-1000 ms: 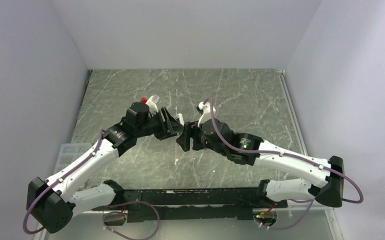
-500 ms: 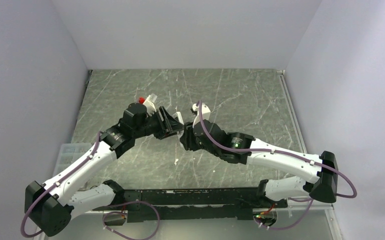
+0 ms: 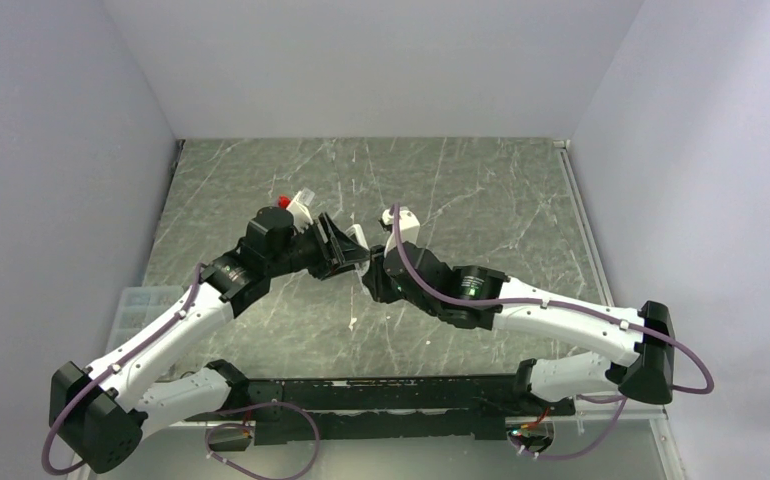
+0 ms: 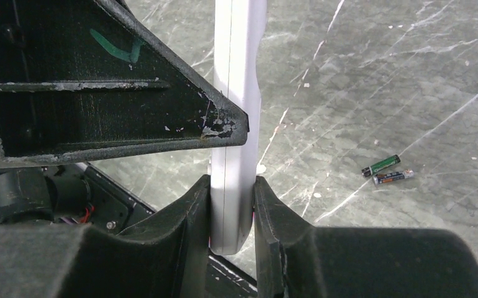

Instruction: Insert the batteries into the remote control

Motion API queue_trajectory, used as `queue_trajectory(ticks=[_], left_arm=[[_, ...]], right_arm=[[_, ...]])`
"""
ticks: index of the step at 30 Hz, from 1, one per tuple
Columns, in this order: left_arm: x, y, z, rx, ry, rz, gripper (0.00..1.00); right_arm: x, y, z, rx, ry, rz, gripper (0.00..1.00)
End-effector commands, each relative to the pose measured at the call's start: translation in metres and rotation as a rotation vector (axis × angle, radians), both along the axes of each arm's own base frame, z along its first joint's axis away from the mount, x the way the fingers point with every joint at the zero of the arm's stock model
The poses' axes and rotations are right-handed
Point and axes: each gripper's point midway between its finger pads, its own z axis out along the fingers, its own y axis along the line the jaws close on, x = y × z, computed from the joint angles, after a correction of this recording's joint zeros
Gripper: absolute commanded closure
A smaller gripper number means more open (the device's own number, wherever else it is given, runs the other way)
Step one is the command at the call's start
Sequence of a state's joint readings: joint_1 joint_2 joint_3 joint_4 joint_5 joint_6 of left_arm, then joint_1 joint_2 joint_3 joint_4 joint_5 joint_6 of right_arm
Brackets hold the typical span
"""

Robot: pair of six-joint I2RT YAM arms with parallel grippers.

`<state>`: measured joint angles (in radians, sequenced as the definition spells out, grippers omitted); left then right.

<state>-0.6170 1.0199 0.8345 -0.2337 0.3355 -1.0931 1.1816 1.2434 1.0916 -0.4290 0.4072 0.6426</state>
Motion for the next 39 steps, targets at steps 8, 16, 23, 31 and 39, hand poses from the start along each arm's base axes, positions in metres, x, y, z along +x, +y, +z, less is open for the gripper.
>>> queue_trajectory(ticks=[8, 16, 23, 31, 39], left_arm=[[-0.009, 0.009, 0.018, 0.051, -0.029, -0.017, 0.03], [-0.015, 0.009, 0.034, 0.056, -0.044, -0.05, 0.01], [-0.023, 0.012, 0.056, 0.079, -0.042, -0.103, 0.01], [-0.039, 0.011, 0.062, 0.046, 0.044, -0.184, 0.03], [-0.047, 0.003, 0.065, -0.022, 0.089, -0.254, 0.06]], right_arm=[[0.01, -0.033, 0.02, -0.154, -0.15, -0.001, 1.0], [0.0, -0.051, 0.01, -0.35, -0.296, 0.068, 1.0], [-0.008, -0.07, 0.012, -0.549, -0.497, 0.085, 1.0], [-0.011, -0.086, 0.026, -0.677, -0.732, 0.093, 1.0], [-0.022, -0.075, 0.044, -0.664, -0.946, 0.205, 1.0]])
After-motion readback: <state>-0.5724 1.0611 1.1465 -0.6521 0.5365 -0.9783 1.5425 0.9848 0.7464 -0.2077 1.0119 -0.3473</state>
